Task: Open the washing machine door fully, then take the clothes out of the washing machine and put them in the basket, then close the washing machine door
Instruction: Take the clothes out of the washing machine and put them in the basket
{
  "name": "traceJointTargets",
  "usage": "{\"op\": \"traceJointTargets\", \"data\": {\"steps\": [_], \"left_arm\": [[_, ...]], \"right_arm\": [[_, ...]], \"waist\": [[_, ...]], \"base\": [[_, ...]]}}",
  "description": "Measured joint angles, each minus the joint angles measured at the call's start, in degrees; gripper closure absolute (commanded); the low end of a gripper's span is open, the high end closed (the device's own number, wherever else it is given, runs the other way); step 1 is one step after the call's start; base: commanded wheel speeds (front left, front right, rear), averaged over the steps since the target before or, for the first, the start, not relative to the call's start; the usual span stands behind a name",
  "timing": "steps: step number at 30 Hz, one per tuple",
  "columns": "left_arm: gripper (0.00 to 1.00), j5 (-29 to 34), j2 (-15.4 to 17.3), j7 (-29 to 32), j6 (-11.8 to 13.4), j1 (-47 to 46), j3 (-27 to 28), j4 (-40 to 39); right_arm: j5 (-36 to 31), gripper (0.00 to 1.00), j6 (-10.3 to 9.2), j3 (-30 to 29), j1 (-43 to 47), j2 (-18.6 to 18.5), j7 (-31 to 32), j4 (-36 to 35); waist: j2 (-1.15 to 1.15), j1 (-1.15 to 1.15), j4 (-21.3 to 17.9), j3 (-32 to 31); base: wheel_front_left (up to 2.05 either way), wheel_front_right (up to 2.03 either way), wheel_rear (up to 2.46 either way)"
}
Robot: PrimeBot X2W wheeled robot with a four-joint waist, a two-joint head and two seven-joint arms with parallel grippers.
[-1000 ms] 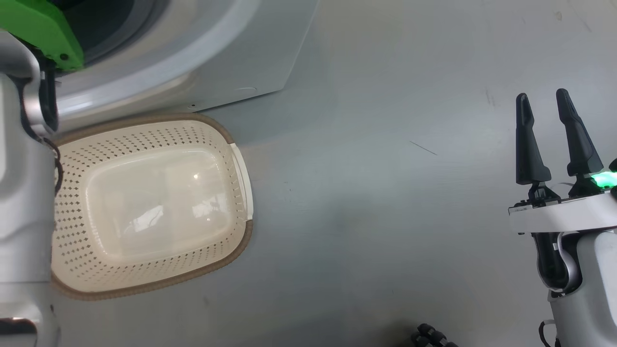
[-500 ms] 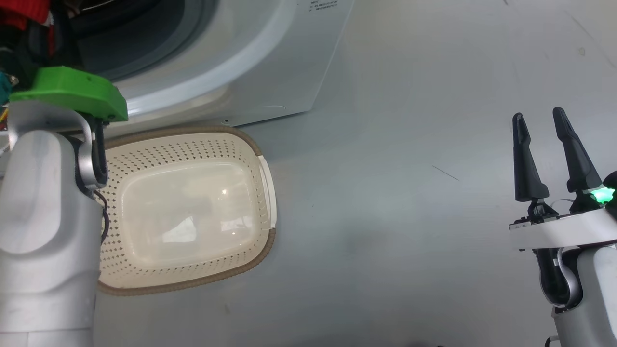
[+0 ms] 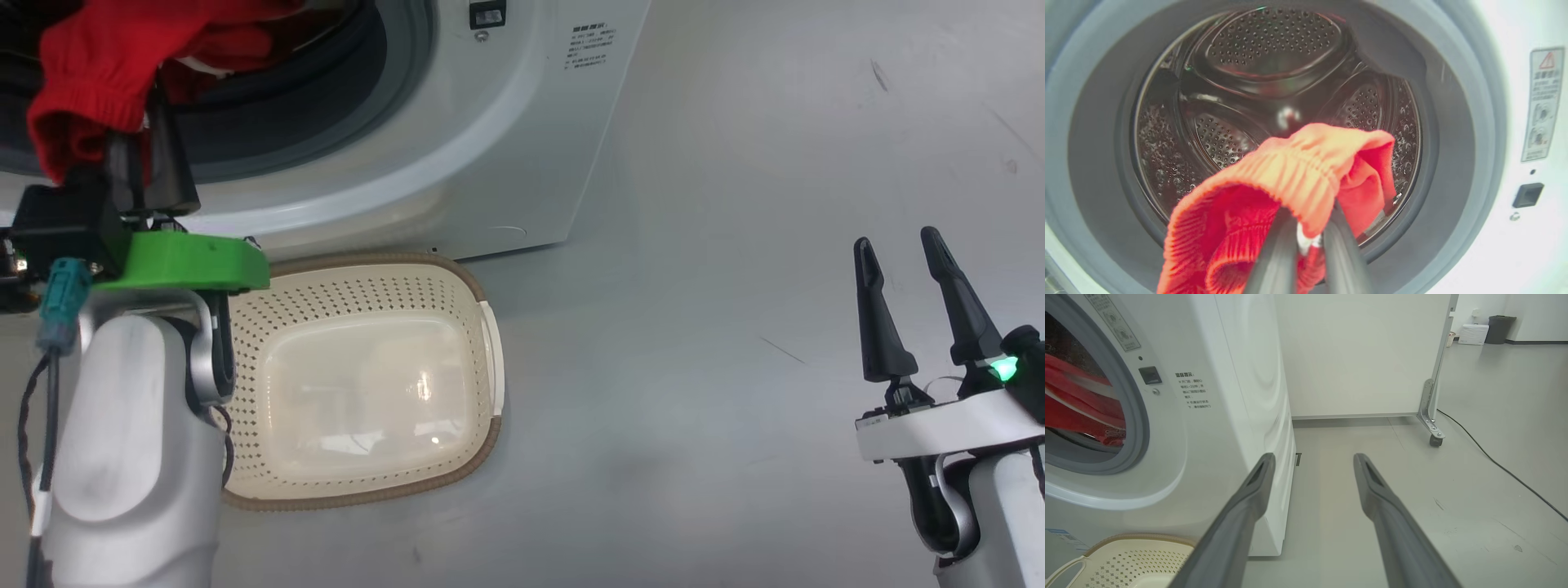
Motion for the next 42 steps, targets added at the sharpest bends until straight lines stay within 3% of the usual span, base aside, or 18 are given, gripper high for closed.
{"op": "traceJointTargets", "data": {"steps": [17,28,42], "left_arm": [[1.00,2.7,-0.7,-0.5,0.0,12.5,-3.1,-13.6],[1.00,-1.2,-0.8,-0.4,0.0,22.0,-7.7,-14.0],[1.00,-6.1,-0.7,0.9,0.0,24.9,-11.0,-6.2]], "right_arm": [[-1.5,0.00,0.00,0.4,6.1,-0.2,0.0,0.3],[-1.9,0.00,0.00,2.1,6.6,-0.2,0.0,-0.5],[-1.8,0.00,0.00,3.3,6.6,-0.5,0.0,-2.2]], "waist": [[0.00,0.00,5.1,-7.7],[0.00,0.00,6.5,-9.0],[0.00,0.00,5.1,-5.9]], "base": [[0.00,0.00,0.00],[0.00,0.00,0.00],[0.00,0.00,0.00]]}}
